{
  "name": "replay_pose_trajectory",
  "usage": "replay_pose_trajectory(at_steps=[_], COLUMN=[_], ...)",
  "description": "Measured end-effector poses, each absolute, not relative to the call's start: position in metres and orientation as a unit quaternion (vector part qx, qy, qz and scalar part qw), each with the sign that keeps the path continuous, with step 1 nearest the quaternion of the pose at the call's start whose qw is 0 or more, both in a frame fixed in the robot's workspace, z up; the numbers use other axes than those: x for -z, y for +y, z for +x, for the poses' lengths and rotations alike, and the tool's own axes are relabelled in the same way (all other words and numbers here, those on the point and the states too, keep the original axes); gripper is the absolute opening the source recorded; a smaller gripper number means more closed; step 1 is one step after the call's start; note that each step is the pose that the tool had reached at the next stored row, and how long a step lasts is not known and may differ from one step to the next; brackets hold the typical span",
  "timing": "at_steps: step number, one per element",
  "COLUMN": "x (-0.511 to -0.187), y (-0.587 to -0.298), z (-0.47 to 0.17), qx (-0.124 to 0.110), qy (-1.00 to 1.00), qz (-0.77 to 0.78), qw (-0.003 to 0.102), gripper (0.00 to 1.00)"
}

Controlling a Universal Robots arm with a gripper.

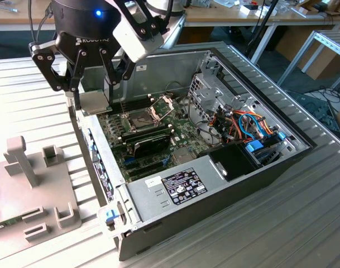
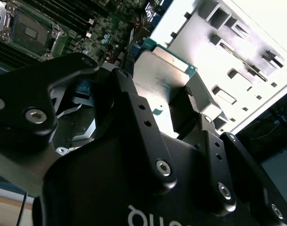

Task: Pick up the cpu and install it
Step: 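Pick up the cpu and move it towards the insertion slot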

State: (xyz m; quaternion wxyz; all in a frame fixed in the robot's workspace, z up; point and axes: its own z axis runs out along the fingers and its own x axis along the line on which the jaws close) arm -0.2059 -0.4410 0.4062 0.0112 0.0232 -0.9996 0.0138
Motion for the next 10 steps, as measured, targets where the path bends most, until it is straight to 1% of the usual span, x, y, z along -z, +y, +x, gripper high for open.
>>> replay_pose_trajectory(at_steps=[10], x=[-0.4062], y=[-0.441], z=[-0.196], qx=[-0.014], qy=[-1.0], qz=[0.023], qw=[0.011], gripper=[0.55])
